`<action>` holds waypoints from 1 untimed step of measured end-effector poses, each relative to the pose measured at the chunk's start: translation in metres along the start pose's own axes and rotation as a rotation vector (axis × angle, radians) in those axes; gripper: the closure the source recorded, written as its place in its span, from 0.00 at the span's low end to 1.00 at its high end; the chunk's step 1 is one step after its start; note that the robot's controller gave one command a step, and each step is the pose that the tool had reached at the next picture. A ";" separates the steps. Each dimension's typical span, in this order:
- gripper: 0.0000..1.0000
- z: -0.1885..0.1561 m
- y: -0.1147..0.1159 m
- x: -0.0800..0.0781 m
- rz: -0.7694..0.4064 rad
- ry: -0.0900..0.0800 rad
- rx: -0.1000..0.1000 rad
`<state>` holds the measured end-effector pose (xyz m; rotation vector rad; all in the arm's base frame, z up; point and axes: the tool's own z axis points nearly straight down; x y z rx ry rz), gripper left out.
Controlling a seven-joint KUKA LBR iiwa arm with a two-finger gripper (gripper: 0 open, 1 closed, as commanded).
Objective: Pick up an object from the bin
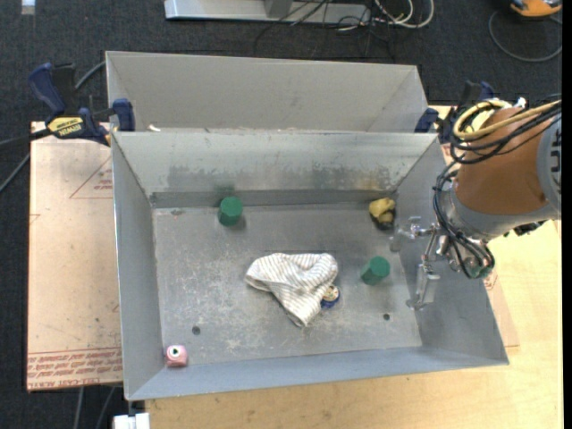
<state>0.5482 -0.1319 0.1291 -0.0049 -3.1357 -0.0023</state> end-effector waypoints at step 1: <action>0.00 -0.005 0.001 -0.002 -0.004 -0.007 0.001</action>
Offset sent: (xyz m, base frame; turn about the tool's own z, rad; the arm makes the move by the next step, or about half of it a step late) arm 0.0066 0.0640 -0.0428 -0.0056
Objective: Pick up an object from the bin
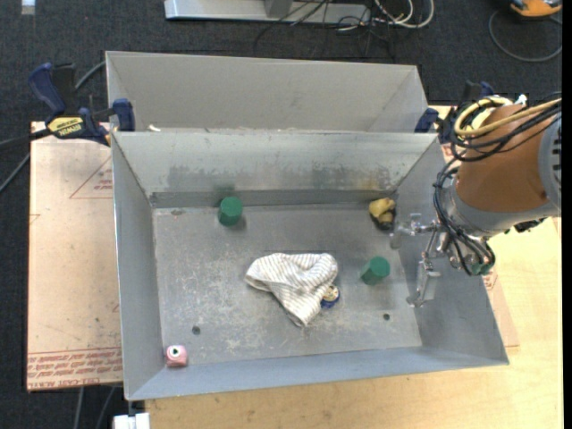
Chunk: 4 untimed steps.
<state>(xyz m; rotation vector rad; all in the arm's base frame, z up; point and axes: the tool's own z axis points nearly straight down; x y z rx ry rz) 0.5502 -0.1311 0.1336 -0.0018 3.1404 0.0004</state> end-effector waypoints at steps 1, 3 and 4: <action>0.00 0.050 0.069 -0.004 -0.009 0.010 -0.007; 0.00 0.064 0.135 -0.024 -0.175 0.010 -0.011; 1.00 0.063 0.140 -0.028 -0.582 -0.010 0.000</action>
Offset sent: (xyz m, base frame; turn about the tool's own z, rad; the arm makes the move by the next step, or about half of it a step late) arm 0.0447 0.0886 -0.0381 -0.3374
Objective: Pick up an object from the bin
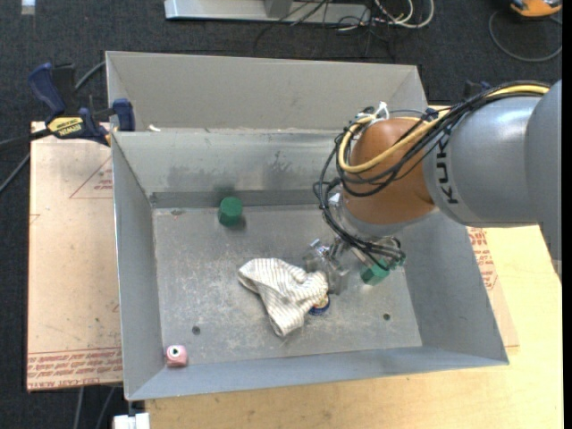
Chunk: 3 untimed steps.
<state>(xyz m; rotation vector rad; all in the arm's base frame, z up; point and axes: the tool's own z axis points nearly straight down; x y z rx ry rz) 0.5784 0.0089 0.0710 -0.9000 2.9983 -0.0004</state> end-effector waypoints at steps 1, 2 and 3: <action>1.00 0.000 0.000 0.000 -0.001 0.000 0.000; 1.00 0.000 0.080 -0.005 -0.201 -0.002 -0.002; 1.00 -0.001 0.064 0.005 -0.248 -0.001 -0.001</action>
Offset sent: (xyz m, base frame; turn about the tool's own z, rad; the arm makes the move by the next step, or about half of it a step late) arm -0.0405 0.0675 -0.0003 -0.2032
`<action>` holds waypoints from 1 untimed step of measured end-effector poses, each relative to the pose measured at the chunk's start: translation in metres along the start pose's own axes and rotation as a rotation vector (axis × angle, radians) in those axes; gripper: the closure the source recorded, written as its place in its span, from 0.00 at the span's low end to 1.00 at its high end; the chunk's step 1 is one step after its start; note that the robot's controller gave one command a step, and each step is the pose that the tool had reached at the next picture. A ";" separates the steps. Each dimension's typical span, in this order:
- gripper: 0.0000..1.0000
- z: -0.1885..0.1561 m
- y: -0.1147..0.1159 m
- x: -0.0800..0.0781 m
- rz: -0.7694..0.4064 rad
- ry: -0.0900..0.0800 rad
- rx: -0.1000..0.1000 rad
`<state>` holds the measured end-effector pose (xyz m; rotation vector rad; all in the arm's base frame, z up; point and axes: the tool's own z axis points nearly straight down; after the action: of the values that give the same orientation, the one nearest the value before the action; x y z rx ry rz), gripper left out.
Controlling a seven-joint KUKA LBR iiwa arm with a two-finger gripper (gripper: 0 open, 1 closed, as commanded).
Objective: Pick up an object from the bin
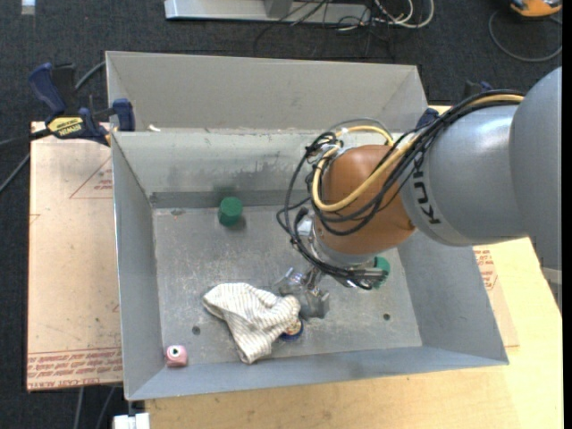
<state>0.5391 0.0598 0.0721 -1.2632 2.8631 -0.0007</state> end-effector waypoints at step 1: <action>1.00 -0.083 0.004 -0.026 -0.029 0.000 -0.002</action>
Offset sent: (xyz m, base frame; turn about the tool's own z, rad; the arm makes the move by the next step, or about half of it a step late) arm 0.0102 -0.0154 0.1335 0.0198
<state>0.5532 0.0812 0.1556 -1.3050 2.8455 0.0024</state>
